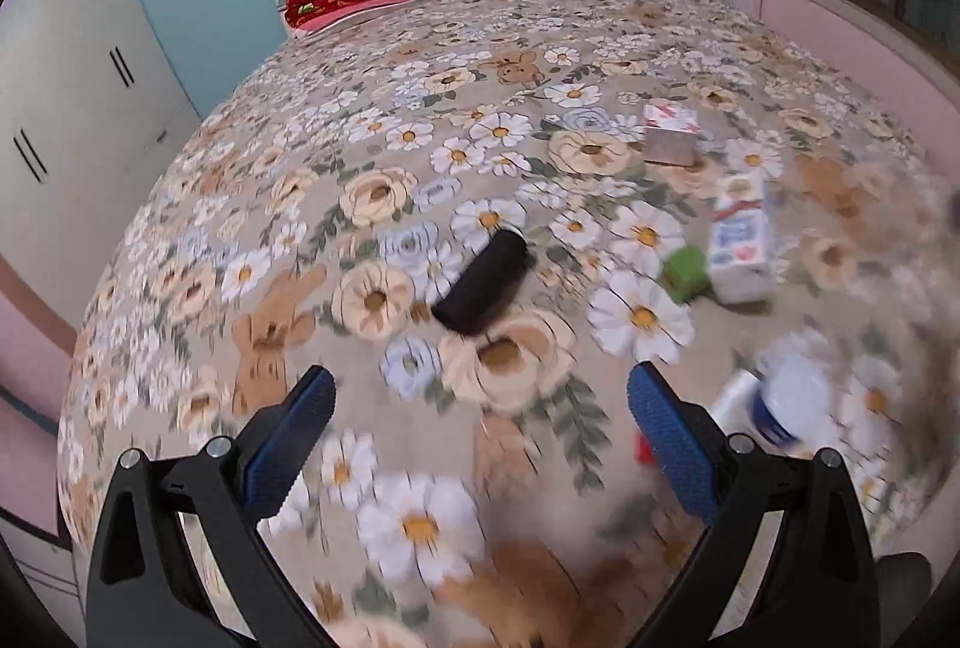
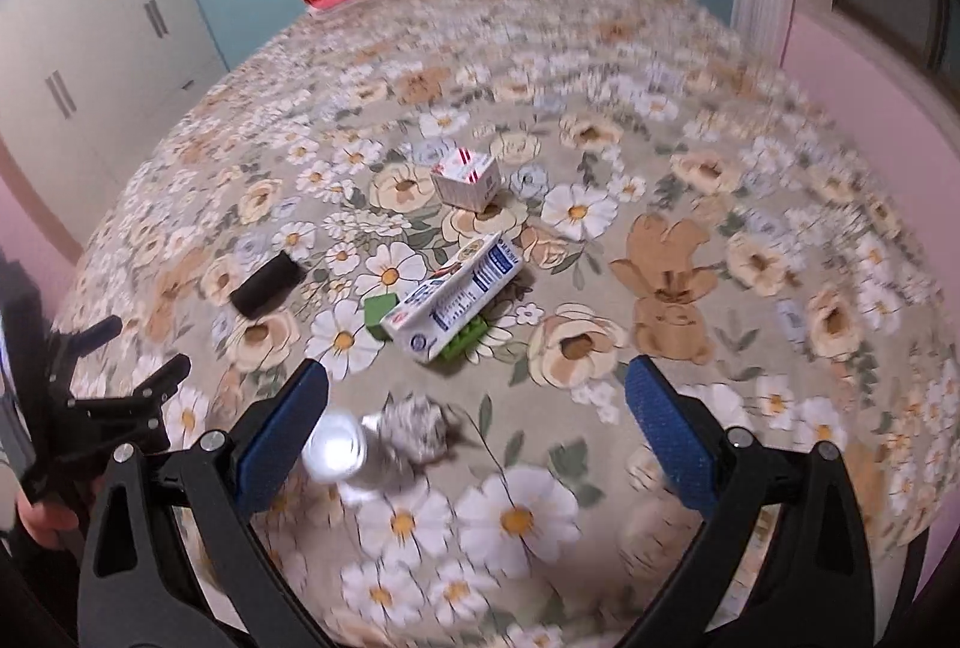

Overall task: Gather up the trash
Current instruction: 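Grasp the white milk carton with the right tool while the left grasps the black cylinder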

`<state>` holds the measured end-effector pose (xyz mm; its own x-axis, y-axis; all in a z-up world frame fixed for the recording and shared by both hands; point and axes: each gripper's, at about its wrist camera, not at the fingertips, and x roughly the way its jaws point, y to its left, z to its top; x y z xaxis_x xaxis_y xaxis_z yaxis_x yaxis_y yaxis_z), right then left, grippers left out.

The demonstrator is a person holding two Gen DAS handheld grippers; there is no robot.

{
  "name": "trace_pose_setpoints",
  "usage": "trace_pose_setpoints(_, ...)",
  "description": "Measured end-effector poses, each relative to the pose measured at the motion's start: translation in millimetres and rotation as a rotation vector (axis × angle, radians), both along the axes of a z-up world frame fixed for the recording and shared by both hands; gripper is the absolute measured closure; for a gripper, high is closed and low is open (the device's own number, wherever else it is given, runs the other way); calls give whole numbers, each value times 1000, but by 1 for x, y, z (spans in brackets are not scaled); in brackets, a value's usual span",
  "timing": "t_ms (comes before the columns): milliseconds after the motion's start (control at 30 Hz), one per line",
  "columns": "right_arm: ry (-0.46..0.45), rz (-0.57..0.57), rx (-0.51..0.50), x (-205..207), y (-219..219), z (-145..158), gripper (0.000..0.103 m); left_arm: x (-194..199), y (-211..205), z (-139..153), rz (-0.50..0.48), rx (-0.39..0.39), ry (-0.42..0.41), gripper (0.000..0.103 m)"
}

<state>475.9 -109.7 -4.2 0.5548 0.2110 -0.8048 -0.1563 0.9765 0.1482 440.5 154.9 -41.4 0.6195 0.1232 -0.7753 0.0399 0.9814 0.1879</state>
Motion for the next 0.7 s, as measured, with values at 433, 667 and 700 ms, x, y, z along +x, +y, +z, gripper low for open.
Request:
trace_pose_setpoints(433,324,-158,198,140,20,-115,6,97,1,-58,-127,1,82,4)
trace_pose_setpoints(667,387,-152,302,159,28,-141,33,120,-9,-77,-159,57,104,33)
trace_pose_setpoints(700,397,-143,307,161,30,-143,39,124,-9,-81,-152,62,124,43)
